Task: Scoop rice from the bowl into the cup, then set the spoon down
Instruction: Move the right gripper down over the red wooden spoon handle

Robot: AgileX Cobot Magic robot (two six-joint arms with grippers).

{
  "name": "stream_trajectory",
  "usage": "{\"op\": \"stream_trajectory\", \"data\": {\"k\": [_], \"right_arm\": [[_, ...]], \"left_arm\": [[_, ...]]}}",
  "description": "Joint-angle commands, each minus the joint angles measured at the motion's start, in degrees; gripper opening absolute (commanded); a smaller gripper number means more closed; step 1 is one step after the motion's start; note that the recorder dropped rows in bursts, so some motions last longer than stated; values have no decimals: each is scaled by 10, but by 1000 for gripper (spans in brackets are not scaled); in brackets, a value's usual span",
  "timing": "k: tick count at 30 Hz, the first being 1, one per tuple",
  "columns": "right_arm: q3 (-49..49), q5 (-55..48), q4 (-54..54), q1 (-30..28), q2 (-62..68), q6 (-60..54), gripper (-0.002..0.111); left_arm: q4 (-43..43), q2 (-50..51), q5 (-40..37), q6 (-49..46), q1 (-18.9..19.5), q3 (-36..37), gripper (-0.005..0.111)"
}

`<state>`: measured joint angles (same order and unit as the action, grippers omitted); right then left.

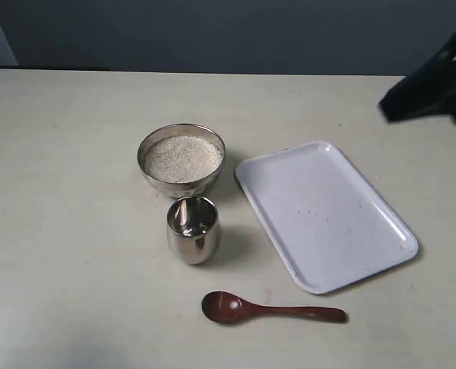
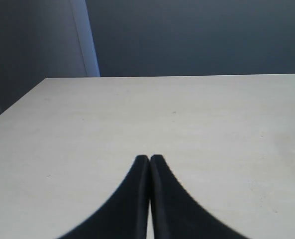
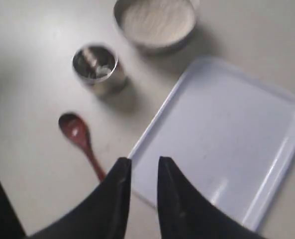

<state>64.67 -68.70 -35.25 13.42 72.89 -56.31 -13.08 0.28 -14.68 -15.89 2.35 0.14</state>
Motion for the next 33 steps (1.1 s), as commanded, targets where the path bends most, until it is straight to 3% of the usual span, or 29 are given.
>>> {"op": "stream_trajectory", "data": {"k": [1, 7, 11, 19, 25, 33], "right_arm": [[4, -13, 185, 173, 81, 128, 21], [4, -13, 238, 347, 171, 163, 21], [-33, -13, 244, 399, 213, 202, 21], [-144, 8, 220, 403, 215, 204, 21], [-160, 90, 248, 403, 217, 204, 21], [-180, 124, 284, 403, 217, 204, 21]], "left_arm": [[1, -3, 6, 3, 1, -1, 0], [1, -3, 5, 3, 1, -1, 0], [1, -3, 5, 3, 1, -1, 0], [1, -3, 5, 3, 1, -1, 0], [1, -3, 5, 3, 1, -1, 0], [1, -3, 5, 3, 1, -1, 0]]}}
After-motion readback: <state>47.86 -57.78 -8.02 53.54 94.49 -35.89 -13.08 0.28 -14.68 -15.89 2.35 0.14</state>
